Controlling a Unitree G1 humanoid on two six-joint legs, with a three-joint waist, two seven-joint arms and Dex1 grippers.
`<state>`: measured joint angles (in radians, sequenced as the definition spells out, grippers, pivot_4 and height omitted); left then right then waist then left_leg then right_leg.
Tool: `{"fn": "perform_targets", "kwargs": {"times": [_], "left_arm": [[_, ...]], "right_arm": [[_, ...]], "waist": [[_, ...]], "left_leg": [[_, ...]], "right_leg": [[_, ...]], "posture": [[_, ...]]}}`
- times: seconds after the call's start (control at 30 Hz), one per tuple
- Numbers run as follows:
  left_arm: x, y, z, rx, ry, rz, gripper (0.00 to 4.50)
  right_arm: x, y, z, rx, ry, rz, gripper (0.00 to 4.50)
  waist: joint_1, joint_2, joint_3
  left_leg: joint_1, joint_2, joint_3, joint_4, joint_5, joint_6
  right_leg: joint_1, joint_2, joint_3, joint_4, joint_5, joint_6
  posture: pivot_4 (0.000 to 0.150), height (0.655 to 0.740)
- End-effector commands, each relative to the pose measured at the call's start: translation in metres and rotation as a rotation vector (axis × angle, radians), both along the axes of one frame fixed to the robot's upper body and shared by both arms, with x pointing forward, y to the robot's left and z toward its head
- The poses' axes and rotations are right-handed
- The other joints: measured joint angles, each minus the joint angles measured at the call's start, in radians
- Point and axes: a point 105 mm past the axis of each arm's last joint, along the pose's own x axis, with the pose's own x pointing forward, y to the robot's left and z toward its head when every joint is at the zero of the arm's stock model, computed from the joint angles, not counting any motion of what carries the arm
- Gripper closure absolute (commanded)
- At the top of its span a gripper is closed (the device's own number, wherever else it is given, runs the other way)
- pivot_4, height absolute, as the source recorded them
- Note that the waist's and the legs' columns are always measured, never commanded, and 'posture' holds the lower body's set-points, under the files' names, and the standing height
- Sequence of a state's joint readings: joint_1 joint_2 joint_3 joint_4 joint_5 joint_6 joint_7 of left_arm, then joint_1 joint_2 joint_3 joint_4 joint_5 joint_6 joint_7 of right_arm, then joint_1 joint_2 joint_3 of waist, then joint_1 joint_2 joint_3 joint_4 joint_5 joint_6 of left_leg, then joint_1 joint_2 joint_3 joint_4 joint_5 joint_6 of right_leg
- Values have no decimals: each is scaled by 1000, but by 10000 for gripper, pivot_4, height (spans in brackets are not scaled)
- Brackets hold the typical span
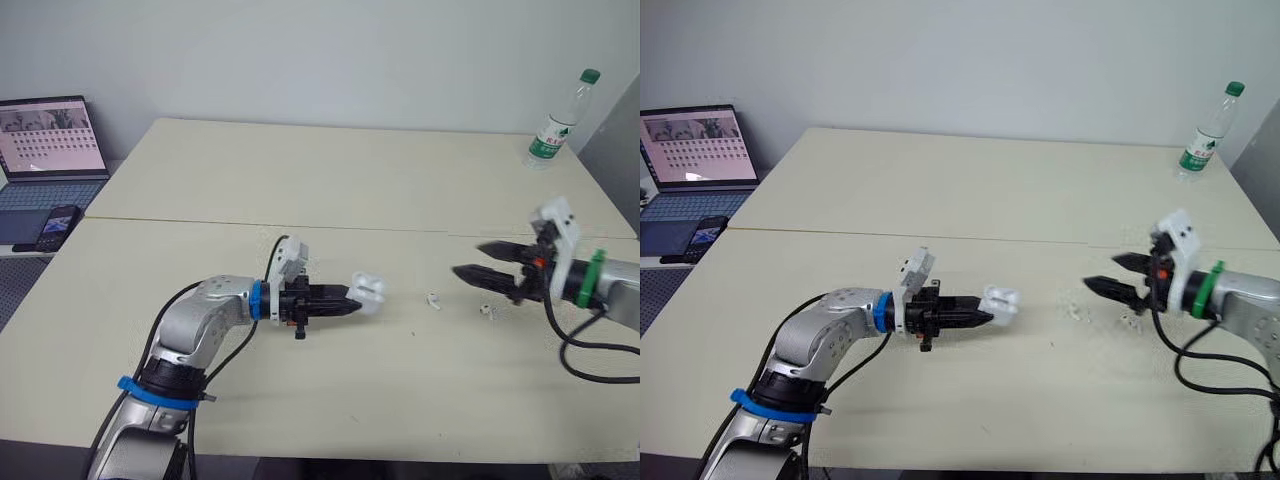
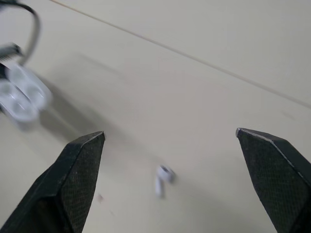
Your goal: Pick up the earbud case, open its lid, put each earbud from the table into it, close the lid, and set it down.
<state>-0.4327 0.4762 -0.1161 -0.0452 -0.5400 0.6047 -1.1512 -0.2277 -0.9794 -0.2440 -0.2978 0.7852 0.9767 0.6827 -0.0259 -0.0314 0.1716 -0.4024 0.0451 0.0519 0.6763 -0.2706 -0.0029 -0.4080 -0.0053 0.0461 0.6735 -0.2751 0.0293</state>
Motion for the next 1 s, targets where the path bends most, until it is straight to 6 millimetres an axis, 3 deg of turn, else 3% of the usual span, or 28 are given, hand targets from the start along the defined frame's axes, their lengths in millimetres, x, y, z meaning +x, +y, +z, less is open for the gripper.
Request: {"fn": "perform_targets", "kwargs": {"times": [0.03,0.17,0.33,0.47,0.73,0.9,1.0], "left_arm": [[4,9,18,-46,-159,102,37087],[4,14,19,-96,-201,193,37087],[7,20,12,-48,-300,327,37087],[7,22,13,-46,-338,367,37087],[-5,25,15,-83,-251,322,37087],[-8,28,17,-79,-259,311,37087],[-8,31,12,-68,-261,314,37087]], "right_arm": [[-3,-14,-8,-101,16,-51,0],[2,-3,-23,-156,50,-64,0],[16,33,-41,-269,55,14,0],[22,49,-51,-270,91,40,0],[30,66,-60,-277,99,51,0],[29,62,-67,-313,124,17,0],[27,65,-67,-303,131,26,6122]], "waist": [[-1,0,0],[-8,0,0],[-8,0,0],[-2,0,1],[-2,0,1],[-2,0,1],[-2,0,1]], "left_leg": [[0,1,0,0,0,0],[2,2,2,0,0,0],[3,2,2,1,0,0],[2,2,2,1,0,0],[-1,0,2,0,0,0],[0,1,0,0,0,0],[0,0,1,1,0,0]], "right_leg": [[0,0,0,0,0,0],[0,-2,1,1,0,1],[0,-1,2,4,-3,4],[0,-1,2,3,0,0],[-1,-4,0,0,0,0],[-1,-3,-1,2,0,0],[-1,-3,-1,3,0,0]], "posture": [[1500,7362],[1500,7362],[1500,7362],[1500,7362],[1500,7362],[1500,7362],[1500,7362]]}}
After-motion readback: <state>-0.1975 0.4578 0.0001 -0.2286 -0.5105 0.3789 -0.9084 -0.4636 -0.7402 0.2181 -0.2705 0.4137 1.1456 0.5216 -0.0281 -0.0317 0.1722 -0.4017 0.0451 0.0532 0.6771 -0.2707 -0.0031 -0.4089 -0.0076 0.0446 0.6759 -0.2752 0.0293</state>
